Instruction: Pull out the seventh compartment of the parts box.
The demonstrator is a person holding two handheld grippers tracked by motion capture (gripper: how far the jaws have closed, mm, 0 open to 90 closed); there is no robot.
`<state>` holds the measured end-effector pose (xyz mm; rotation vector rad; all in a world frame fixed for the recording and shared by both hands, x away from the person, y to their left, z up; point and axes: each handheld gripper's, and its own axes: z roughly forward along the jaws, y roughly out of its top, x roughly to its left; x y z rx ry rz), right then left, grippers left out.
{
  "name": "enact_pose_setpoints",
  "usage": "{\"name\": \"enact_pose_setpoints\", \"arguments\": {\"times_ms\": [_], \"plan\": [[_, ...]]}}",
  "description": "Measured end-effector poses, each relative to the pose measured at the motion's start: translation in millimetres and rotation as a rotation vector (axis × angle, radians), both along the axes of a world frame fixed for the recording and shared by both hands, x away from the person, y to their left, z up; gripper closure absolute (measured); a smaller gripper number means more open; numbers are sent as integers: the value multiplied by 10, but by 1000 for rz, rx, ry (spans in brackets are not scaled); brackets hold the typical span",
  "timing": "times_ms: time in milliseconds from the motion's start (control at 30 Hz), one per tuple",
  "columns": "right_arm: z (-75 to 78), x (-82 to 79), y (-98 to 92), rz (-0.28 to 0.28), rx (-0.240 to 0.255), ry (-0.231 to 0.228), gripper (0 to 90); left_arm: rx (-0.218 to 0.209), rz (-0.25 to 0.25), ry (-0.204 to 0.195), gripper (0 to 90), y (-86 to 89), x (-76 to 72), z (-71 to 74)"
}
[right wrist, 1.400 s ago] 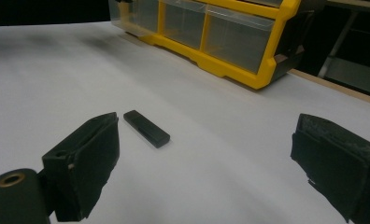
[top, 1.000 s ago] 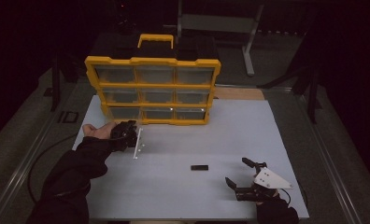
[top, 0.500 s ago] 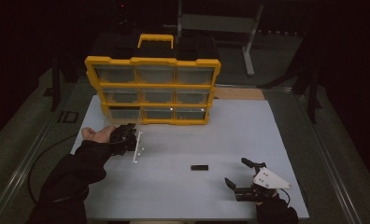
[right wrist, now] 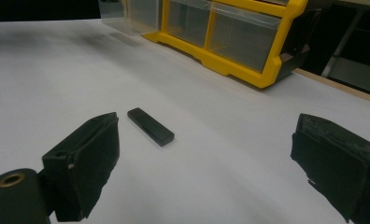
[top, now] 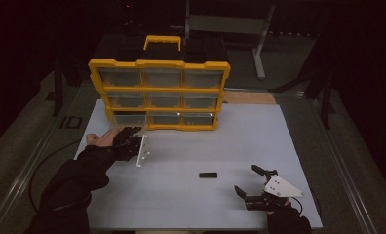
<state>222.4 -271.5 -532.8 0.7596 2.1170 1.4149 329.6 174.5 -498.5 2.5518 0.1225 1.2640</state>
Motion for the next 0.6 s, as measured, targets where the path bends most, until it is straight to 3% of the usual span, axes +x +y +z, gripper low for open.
{"name": "enact_pose_setpoints", "arguments": {"times_ms": [67,100,233,267,300,333,433,533,600], "plan": [[-3,2,0,2,-2,0,80,-82,17,34,389,35,6,61],[-3,2,0,2,-2,0,80,-123,17,44,389,57,0,93],[1,0,-1,0,0,-3,80,-325,42,155,318,122,4,202],[1,1,-2,-1,0,-3,80,-358,56,161,302,131,0,218],[-1,-1,-2,-3,2,2,80,-449,77,214,255,153,4,248],[-1,-1,-2,-3,2,2,80,-449,77,214,235,153,4,248],[3,-1,-5,-5,1,-1,80,-567,100,271,182,177,0,261],[2,-2,-6,-6,2,1,80,-634,137,317,156,186,-17,266],[1,-1,-5,-6,1,0,80,-705,118,391,104,210,-35,262]]}}
